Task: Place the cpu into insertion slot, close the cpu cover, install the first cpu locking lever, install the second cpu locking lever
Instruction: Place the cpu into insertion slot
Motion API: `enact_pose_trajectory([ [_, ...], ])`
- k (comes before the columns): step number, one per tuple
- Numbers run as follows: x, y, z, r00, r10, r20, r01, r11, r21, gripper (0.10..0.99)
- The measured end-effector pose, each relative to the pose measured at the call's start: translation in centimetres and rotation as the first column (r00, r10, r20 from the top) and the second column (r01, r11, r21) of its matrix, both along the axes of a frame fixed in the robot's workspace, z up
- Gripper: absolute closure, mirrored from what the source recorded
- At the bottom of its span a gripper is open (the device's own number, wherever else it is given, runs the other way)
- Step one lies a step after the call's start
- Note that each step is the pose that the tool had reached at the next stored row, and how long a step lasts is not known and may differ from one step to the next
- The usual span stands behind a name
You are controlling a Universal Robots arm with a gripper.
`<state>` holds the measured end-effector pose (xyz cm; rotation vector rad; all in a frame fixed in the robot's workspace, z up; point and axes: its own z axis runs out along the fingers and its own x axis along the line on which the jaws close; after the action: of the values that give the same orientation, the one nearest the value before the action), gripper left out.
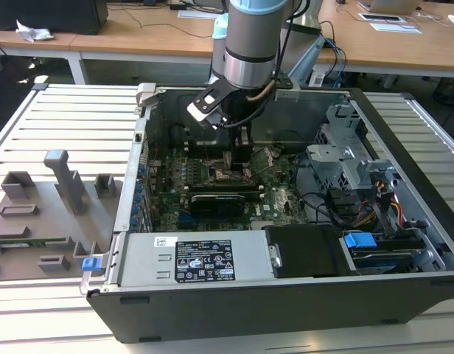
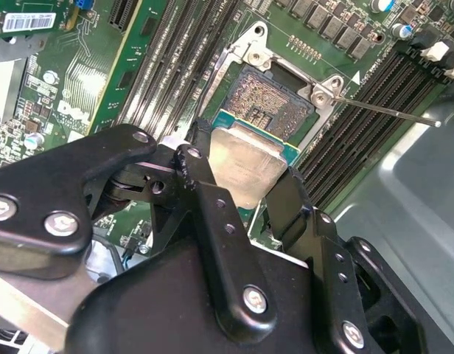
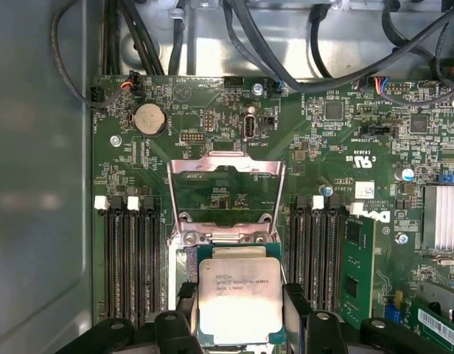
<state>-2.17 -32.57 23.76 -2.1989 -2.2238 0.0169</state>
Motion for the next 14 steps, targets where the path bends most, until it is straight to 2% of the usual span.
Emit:
enact_pose_trajectory([
  [8,0.0,0.0,-0.91,1.0,0.0,-0.0001,0.0,1.0,0.0,0.541],
  [14,-0.04,0.01,-2.13,1.0,0.0,-0.0006,0.0,1.0,0.0,0.541],
])
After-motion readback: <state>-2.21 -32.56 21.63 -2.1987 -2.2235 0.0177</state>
